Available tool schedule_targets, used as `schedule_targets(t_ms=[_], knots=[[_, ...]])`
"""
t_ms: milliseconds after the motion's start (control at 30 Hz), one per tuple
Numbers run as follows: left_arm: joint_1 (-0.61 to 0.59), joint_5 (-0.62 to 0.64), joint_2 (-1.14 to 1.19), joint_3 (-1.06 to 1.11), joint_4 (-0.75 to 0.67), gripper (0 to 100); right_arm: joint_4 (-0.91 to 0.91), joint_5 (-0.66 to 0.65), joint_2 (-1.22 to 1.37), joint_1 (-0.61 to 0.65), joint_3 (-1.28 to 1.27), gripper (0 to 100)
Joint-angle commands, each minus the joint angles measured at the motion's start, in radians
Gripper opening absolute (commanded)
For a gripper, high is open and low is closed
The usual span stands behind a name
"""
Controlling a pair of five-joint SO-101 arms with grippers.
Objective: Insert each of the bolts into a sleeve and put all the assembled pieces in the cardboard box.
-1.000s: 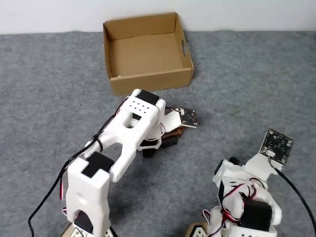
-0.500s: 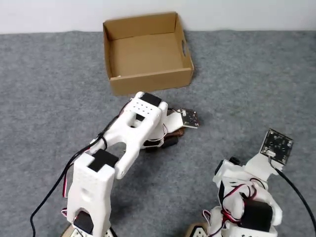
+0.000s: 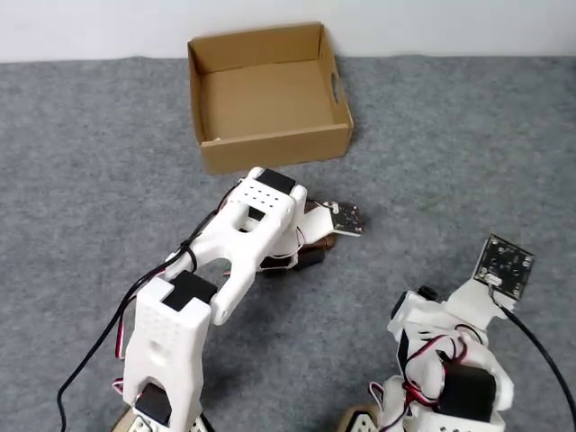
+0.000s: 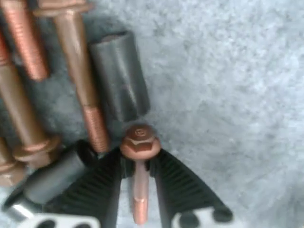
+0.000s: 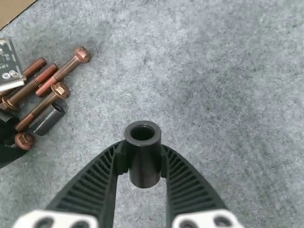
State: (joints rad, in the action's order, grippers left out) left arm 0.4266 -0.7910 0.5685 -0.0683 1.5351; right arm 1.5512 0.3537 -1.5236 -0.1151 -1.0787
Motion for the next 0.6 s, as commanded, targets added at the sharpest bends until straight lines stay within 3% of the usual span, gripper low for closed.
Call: schedule_targets(t_ms=[0, 267, 567], knots=[[0.009, 0.038, -0.117, -0.004, 0.071, 1, -0.021, 0.002, -0.001, -0.007, 0.012, 0.8], [0.006, 0.078, -0.589, 0.209, 0.074, 1, 0.002, 0.002, -0.131, -0.004, 0.028, 0.8], [0.006, 0.373, -1.208, 0.625, -0.106, 1, -0.041, -0.127, -0.245, -0.004, 0.021, 0.9]])
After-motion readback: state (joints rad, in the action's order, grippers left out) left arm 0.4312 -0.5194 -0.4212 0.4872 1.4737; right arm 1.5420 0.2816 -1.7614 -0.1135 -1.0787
